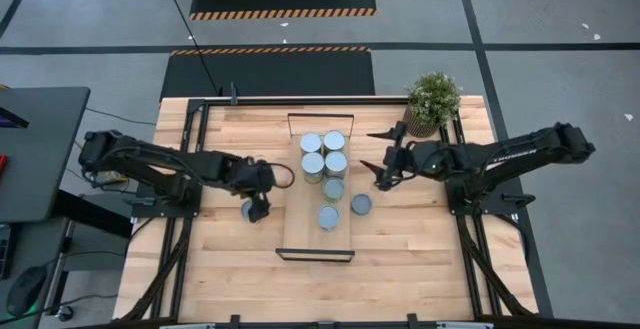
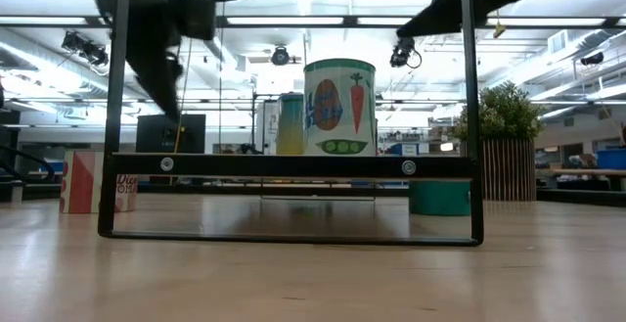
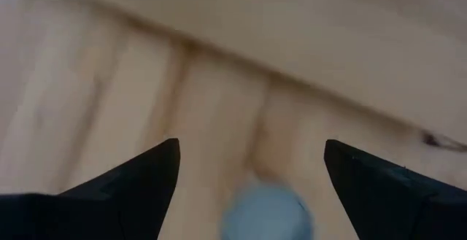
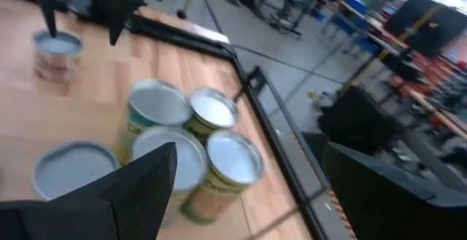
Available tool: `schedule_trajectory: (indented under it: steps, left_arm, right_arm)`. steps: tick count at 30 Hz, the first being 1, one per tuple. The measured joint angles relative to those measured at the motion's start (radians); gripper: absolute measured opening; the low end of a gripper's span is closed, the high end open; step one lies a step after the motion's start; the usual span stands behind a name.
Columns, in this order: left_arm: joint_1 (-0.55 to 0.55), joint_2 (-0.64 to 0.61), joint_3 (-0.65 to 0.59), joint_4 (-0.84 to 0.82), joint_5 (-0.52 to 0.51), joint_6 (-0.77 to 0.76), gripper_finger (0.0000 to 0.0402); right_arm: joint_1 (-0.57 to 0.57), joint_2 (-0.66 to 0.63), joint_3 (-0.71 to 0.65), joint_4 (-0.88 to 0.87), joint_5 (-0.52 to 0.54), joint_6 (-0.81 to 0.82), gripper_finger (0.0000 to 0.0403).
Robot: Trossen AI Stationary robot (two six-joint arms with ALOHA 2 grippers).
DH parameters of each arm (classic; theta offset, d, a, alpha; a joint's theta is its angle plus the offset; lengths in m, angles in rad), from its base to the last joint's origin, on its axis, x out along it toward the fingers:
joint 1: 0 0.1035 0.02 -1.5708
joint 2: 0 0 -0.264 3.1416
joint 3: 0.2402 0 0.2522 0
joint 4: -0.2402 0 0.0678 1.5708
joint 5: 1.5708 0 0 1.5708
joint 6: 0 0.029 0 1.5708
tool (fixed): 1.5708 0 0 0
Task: Pick and place cans onto a shelf
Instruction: Put the canned diced tomatoes on the shelf
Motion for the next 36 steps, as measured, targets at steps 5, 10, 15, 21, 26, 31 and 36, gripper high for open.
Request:
schedule_trajectory:
  steps: [5, 10, 15, 21, 26, 31, 36]
  left_arm:
    - [-0.082, 0.0, 0.043, -0.083, 0.137, -0.181, 0.0345]
    - [-0.207, 0.0, 0.03, -0.126, 0.181, -0.383, 0.0345]
    - [-0.33, 0.0, -0.03, -0.152, 0.153, -0.519, 0.0345]
    - [-0.391, 0.0, -0.13, -0.131, 0.063, -0.661, 0.0345]
    - [-0.396, 0.0, -0.208, -0.085, 0.002, -0.662, 0.0345]
    - [-0.395, 0.0, -0.263, 0.02, -0.081, -0.647, 0.0345]
    - [-0.395, 0.001, -0.277, 0.09, -0.204, -0.58, 0.0345]
  right_arm:
    - [-0.019, 0.019, 0.0, -0.007, -0.112, 0.07, 0.0352]
    - [-0.01, 0.055, -0.035, 0.006, -0.114, 0.125, 0.0352]
    - [-0.006, 0.055, -0.12, 0.15, -0.112, 0.118, 0.0352]
    - [-0.006, 0.047, -0.134, 0.199, -0.109, 0.1, 0.0352]
    - [-0.006, 0.047, -0.134, 0.197, -0.109, 0.101, 0.0352]
    - [-0.006, 0.047, -0.134, 0.197, -0.109, 0.101, 0.0352]
    - [-0.006, 0.047, -0.134, 0.197, -0.11, 0.105, 0.0352]
